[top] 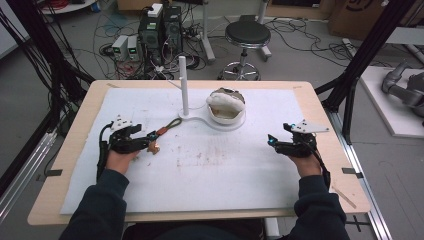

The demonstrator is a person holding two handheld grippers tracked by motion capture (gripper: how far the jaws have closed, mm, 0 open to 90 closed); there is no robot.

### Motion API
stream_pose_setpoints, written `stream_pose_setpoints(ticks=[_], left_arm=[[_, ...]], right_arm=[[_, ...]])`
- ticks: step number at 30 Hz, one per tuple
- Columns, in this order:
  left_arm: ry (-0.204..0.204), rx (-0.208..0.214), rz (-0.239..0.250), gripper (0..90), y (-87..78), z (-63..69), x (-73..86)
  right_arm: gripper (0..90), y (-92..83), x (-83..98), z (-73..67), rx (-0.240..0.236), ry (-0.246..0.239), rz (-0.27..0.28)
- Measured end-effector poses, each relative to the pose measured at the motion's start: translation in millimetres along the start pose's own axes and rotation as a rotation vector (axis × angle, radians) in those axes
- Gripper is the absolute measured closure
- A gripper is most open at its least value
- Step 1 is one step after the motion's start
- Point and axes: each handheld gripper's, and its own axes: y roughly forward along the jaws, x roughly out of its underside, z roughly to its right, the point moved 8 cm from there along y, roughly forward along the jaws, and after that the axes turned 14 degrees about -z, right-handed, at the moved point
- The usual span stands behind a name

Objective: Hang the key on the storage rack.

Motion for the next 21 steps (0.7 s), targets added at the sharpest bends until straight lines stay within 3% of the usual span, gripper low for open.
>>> stream_pose_setpoints(ticks=[3,6,10,13,16,17,18,21], left_arm=[[-0.004,-0.018,-0.09,37.6,17.6,0.6,5.5],[0.008,-0.025,-0.109,38.1,28.1,-1.7,6.1],[-0.006,-0.019,-0.114,37.3,33.3,-7.9,5.8],[0.008,-0.019,-0.149,37.3,35.8,-6.7,8.4],[0.067,-0.01,-0.188,49.3,38.1,0.9,11.8],[0.067,-0.01,-0.188,53.9,38.1,0.9,11.8],[0.108,-0.027,-0.208,57.7,38.6,4.5,13.3],[0.094,-0.016,-0.224,71.0,35.0,5.5,14.3]], right_arm=[[25.1,-1.8,1.7,0.5,0.0,0.005,0.0],[25.3,-4.4,2.8,-0.6,0.0,0.009,0.002],[25.3,-4.1,4.6,-2.4,-0.002,0.004,-0.007],[25.4,-2.0,4.4,-3.0,-0.002,0.001,-0.011],[25.6,-0.5,4.3,-3.6,-0.003,-0.003,-0.015],[25.7,-0.2,4.6,-3.9,-0.005,-0.004,-0.018],[25.8,-0.1,4.8,-3.8,-0.006,-0.004,-0.019],[26.0,-0.5,4.8,-3.2,-0.008,-0.003,-0.017]])
